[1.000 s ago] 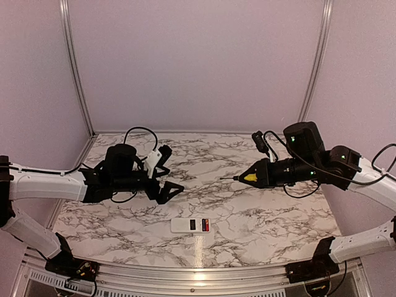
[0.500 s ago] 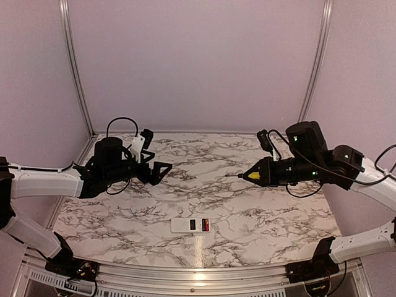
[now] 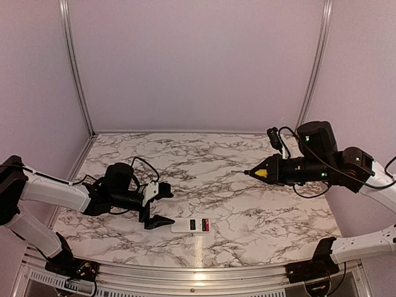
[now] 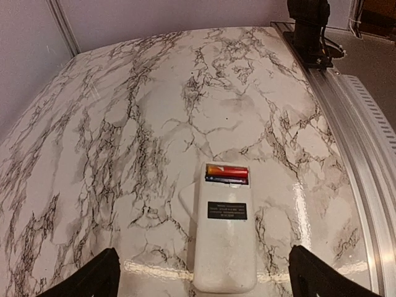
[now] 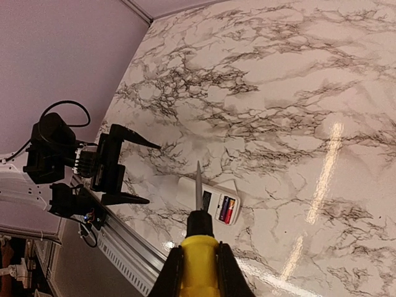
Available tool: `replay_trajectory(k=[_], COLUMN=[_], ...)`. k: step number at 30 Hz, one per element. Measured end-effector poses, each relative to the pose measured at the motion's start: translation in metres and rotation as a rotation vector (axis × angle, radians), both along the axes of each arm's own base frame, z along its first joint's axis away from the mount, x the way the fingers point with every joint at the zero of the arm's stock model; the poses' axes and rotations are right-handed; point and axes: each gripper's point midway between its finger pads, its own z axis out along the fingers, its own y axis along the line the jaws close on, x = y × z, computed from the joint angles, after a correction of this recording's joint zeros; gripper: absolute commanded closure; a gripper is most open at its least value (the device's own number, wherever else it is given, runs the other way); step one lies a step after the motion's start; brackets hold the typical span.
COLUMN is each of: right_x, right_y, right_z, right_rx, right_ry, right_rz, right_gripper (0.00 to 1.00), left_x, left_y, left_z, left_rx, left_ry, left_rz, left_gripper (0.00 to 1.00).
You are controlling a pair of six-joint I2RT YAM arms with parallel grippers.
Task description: Unload the batteries from the remote control
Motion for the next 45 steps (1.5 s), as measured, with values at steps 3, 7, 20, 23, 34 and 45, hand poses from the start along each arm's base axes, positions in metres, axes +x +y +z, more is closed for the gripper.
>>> replay_trajectory(k=[3, 7, 20, 23, 34, 45], right_x=[-0.001, -0.003, -0.012, -0.013, -0.016, -0.015], right_y=[-0.001, -0.003, -0.014, -0.015, -0.018, -0.017], right_z=[-0.002, -0.006, 0.0, -0.001, -0.006, -0.008], right_rx=[-0.001, -0.01, 0.021, 0.022, 0.014, 0.011], right_ry=[0.014, 0.033, 0.07, 0.079, 0.111, 0.118], right_rz=[-0.007, -0.013, -0.047, -0.052, -0.063, -0.063], right_gripper=[1.0, 1.0, 1.0, 1.0, 1.0, 1.0], left_x=[-0.017, -0.035, -0.021, -0.019, -0.012, -0.011], left_y=[-0.009, -0.019, -0.032, -0.033, -0.047, -0.054], left_z=[-0.021, -0.045, -0.074, -0.078, -0.093, -0.095], left_rx=[0.042, 0.089, 0.098, 0.101, 0.114, 0.112], left_ry=[-0.007, -0.025, -0.086, -0.098, -0.088, -0.105], left_rz=[-0.088, -0.165, -0.138, -0.133, -0.158, -0.2], left_gripper=[0.05, 0.06, 0.07, 0.1, 0.28, 0.61])
